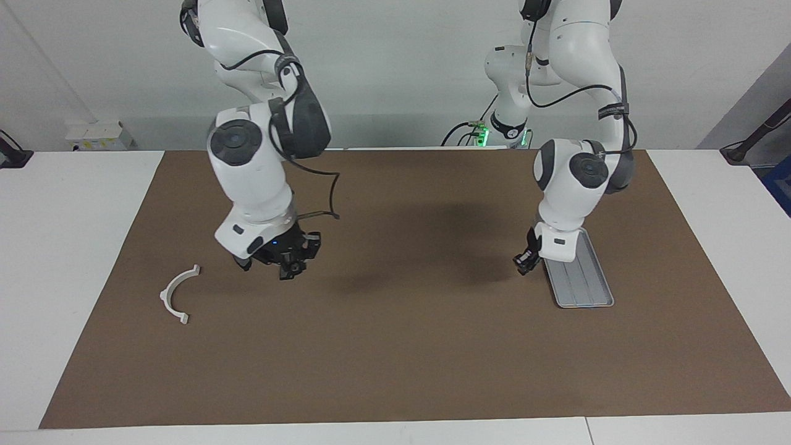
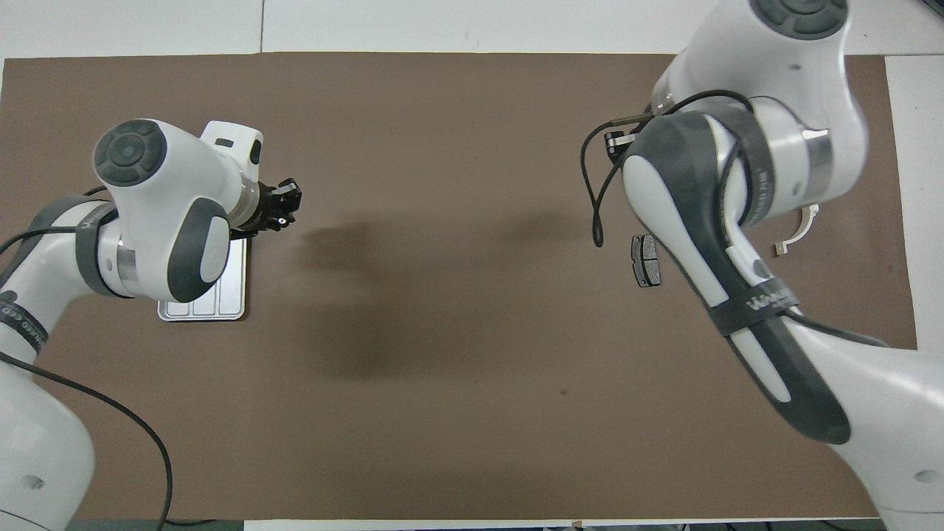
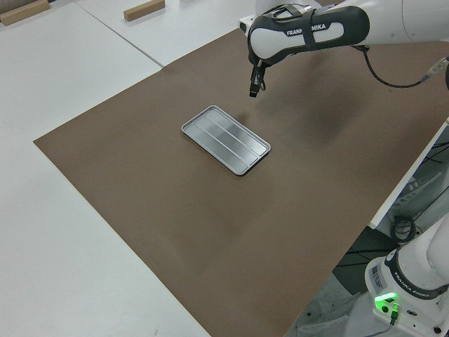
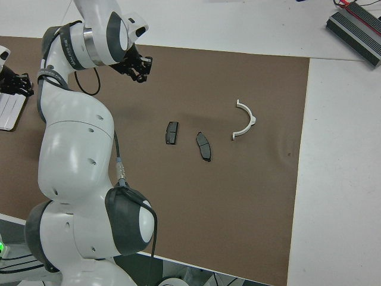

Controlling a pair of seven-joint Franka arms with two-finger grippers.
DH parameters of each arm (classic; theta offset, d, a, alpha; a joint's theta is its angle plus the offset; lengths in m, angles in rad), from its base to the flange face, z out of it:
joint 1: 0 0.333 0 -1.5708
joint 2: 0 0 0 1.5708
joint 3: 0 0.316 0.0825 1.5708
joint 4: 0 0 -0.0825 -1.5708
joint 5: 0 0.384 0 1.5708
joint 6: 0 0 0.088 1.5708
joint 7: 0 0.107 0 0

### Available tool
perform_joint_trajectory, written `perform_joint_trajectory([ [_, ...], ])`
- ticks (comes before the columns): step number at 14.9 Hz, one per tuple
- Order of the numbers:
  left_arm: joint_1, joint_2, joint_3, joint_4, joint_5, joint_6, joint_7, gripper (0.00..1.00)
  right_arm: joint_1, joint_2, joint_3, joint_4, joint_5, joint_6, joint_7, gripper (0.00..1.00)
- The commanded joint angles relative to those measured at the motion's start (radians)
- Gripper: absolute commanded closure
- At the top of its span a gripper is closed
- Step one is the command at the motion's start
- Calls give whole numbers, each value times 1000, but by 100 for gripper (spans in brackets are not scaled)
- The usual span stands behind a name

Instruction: Place bearing gear from tray to pile

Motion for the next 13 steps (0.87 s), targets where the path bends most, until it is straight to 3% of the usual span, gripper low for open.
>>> perform_joint_trajectory([
  [1, -146, 42, 22, 76, -8, -19, -189, 96, -94, -22, 17, -31, 9, -13, -161, 100],
  [5, -289, 157, 22, 182, -3, -7, -363, 96, -168, -76, 17, -165, 9, 35, -234, 100],
  [9, -360, 159, 20, 108, -5, 86, -425, 96, -207, -139, 17, -331, 11, 166, -297, 100],
  [13, -361, 159, 19, 73, -5, 96, -426, 96, -222, -137, 17, -357, 9, 198, -306, 100],
])
